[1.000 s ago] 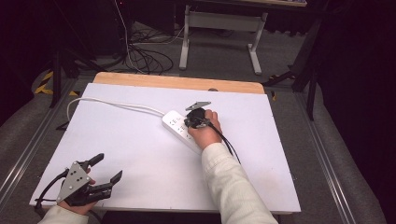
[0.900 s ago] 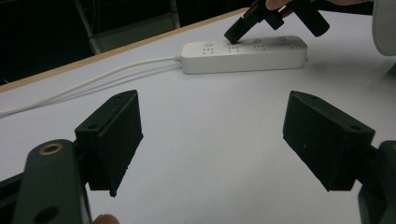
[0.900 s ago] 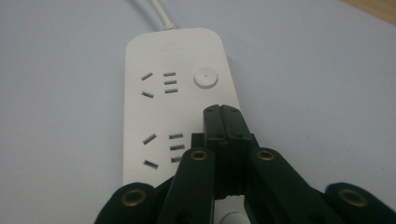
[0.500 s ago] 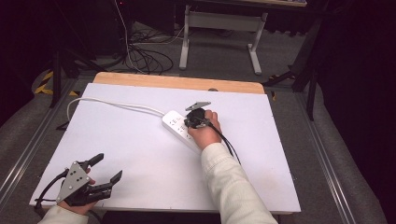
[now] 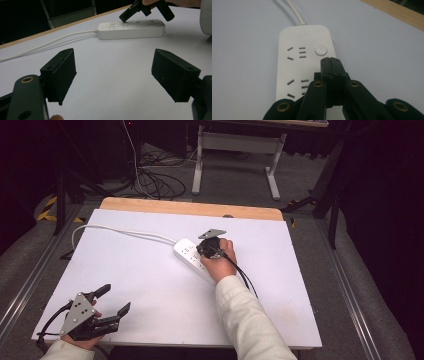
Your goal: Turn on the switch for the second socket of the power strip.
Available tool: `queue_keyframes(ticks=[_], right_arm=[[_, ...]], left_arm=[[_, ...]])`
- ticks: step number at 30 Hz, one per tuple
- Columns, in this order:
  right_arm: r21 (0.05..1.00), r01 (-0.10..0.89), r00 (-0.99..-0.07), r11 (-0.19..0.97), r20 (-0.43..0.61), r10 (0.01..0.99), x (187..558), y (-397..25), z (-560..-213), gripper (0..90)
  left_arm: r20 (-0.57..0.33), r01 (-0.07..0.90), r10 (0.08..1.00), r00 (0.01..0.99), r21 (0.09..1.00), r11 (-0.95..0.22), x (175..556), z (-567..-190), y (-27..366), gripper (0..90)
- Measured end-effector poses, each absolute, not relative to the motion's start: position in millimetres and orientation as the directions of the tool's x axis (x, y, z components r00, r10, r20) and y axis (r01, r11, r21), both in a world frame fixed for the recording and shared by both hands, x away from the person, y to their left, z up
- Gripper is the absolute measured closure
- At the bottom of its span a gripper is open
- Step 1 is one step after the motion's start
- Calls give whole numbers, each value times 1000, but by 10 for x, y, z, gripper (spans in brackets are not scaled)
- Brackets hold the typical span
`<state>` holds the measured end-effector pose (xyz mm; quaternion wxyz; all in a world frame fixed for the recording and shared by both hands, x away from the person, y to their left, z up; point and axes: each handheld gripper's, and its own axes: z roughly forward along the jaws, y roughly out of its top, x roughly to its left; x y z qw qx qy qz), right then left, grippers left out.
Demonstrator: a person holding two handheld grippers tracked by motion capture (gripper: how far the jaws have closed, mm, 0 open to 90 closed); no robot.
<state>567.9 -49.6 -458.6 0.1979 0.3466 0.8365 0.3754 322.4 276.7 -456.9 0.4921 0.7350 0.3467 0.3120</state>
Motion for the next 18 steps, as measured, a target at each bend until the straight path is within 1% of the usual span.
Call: queue_keyframes(ticks=[18], right_arm=[[829, 367, -695, 421, -56, 717, 5527, -573, -4309, 900]], left_arm=[[121, 201, 814, 568, 939, -280, 3222, -4567, 2761, 203]])
